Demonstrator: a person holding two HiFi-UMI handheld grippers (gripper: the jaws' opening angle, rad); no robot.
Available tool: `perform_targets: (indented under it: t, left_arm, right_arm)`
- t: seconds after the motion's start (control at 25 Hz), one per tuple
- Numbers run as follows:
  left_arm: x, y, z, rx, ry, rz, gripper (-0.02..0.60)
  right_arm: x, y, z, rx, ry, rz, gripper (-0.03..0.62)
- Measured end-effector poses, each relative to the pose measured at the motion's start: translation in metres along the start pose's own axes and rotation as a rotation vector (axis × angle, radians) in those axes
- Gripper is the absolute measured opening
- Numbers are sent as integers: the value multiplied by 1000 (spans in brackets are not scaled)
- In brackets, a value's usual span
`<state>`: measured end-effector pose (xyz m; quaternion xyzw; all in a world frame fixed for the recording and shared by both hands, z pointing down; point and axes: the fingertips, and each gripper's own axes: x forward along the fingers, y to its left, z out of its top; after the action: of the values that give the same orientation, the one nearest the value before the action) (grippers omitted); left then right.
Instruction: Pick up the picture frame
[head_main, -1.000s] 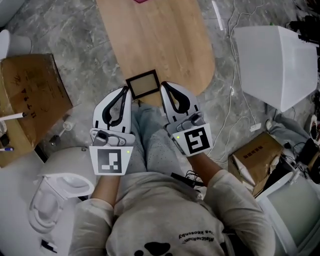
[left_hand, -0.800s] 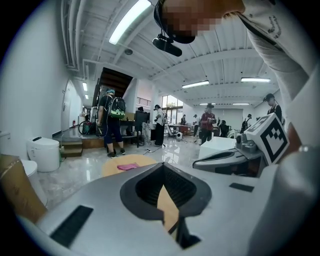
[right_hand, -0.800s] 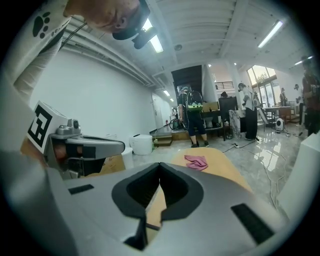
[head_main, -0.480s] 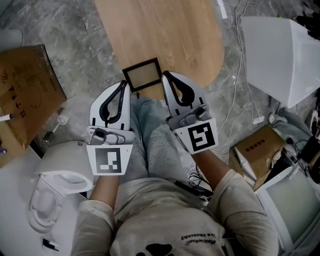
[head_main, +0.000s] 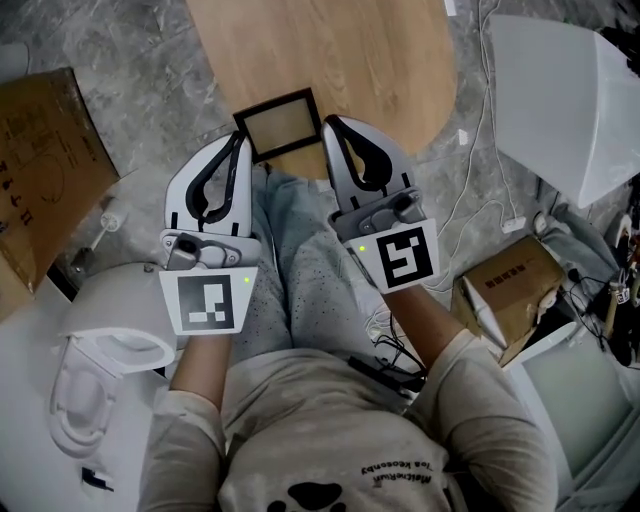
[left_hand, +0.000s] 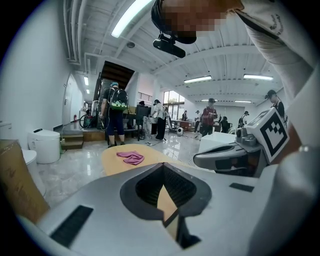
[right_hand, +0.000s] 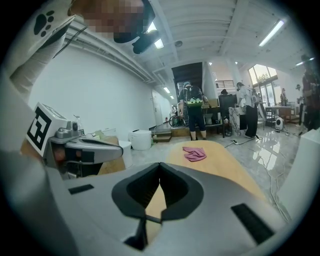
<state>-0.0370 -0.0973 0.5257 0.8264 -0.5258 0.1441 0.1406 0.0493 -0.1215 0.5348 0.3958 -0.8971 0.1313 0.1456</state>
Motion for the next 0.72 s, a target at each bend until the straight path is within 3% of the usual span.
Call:
perform_targets:
  t: [0.72]
  left_arm:
    - [24,4,-60,-25,64,-8,8]
  right_arm:
    - [26,-9,-44,-9,22,-3,9]
